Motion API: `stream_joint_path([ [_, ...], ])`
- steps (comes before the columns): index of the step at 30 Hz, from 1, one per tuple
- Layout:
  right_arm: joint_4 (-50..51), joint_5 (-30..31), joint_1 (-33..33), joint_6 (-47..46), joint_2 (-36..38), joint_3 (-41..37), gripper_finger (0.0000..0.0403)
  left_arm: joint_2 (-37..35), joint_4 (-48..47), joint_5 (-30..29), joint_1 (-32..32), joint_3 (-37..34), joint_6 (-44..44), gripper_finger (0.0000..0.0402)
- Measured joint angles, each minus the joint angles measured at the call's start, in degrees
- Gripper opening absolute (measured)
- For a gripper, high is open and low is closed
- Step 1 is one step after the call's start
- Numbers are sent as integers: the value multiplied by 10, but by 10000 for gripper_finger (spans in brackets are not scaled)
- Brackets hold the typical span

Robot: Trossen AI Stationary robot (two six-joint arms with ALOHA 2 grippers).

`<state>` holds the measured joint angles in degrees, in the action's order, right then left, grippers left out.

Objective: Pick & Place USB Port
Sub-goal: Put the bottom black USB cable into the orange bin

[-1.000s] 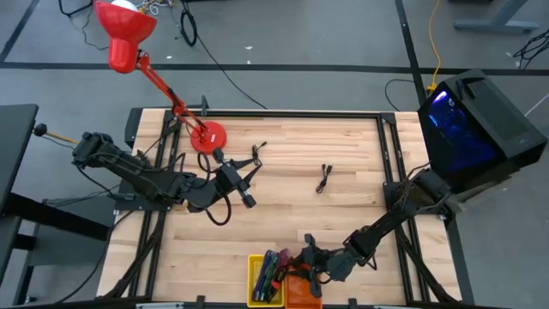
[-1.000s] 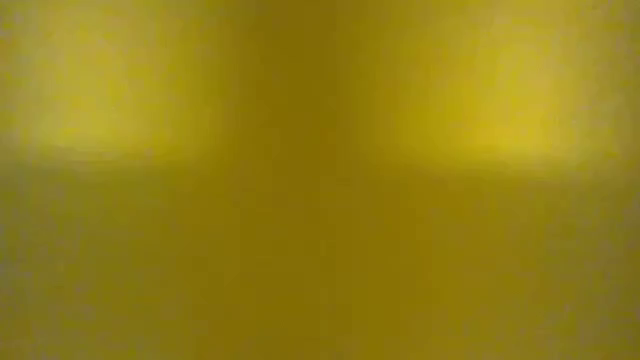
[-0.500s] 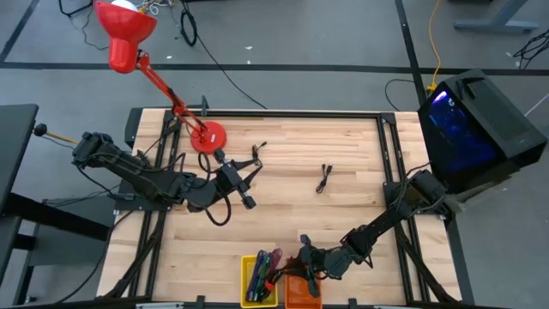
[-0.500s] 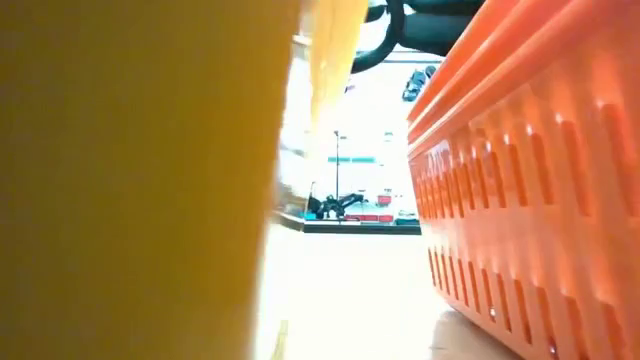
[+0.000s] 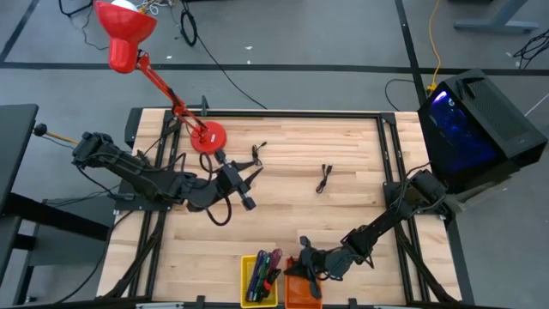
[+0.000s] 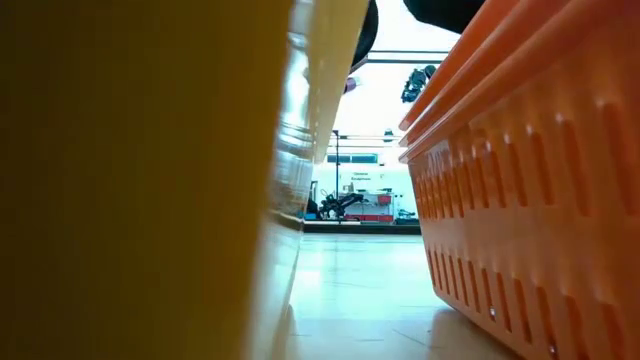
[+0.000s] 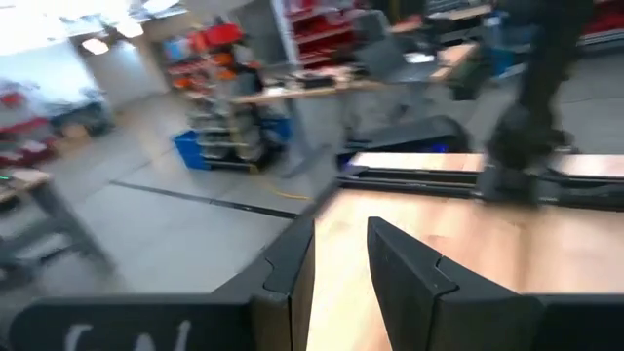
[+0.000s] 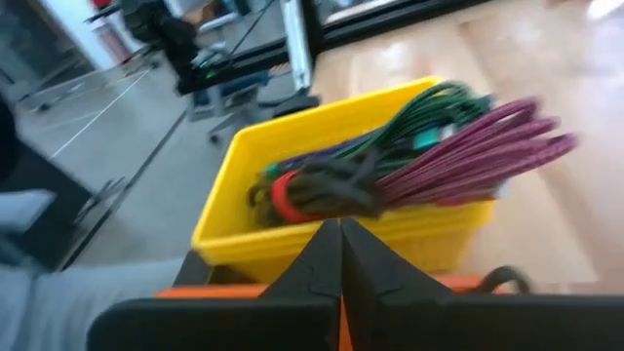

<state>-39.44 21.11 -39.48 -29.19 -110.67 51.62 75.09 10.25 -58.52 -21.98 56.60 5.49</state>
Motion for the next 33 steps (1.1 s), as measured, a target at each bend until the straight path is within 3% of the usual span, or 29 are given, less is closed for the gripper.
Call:
stream_joint_path([
  [5, 15, -27, 0, 3, 0, 0, 11, 0, -44, 79, -3, 0, -23, 103],
  [12, 13, -27, 3, 15, 1, 0, 41, 0, -62, 77, -4, 0, -49, 103],
  [25, 13, -26, 22, 12, 1, 0, 157, 0, -67, 93, -14, 0, -64, 103],
  [33, -15, -26, 23, 33, 1, 5, 177, 0, -67, 93, -14, 0, -63, 103],
])
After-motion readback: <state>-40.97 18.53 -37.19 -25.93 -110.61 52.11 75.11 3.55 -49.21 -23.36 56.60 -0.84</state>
